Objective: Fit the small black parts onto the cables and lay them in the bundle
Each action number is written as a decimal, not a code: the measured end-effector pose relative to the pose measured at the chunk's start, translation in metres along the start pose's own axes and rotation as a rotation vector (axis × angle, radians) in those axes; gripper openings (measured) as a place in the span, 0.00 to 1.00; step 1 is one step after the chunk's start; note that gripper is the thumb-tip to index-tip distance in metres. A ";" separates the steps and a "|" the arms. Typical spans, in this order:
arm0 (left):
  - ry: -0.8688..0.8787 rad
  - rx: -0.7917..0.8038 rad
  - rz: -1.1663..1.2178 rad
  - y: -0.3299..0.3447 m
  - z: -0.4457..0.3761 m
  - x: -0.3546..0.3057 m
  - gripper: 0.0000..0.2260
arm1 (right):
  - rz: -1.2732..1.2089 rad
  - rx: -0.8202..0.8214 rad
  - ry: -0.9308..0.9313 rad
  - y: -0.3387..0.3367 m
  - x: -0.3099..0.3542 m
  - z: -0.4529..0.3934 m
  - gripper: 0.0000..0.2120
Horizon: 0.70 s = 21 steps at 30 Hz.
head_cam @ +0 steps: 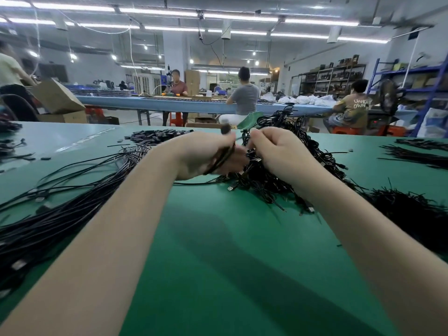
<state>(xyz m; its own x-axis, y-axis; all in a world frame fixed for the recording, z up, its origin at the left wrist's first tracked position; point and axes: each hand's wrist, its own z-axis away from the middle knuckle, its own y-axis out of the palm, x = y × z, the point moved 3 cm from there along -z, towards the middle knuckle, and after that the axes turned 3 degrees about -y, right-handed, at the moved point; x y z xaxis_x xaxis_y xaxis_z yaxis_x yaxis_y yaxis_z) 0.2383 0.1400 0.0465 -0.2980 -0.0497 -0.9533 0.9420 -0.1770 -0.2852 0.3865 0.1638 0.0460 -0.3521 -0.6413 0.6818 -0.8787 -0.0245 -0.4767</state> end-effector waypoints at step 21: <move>0.153 0.100 0.567 0.015 0.000 -0.007 0.14 | -0.718 0.146 0.420 0.028 -0.021 0.011 0.07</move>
<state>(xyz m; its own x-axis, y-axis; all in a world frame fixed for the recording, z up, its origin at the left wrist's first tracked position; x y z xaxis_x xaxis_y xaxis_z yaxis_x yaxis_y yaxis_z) 0.2540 0.1379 0.0486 0.2803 -0.0225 -0.9597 0.9262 -0.2562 0.2765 0.3734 0.1681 0.0119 0.1602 -0.0946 0.9825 -0.8945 -0.4348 0.1040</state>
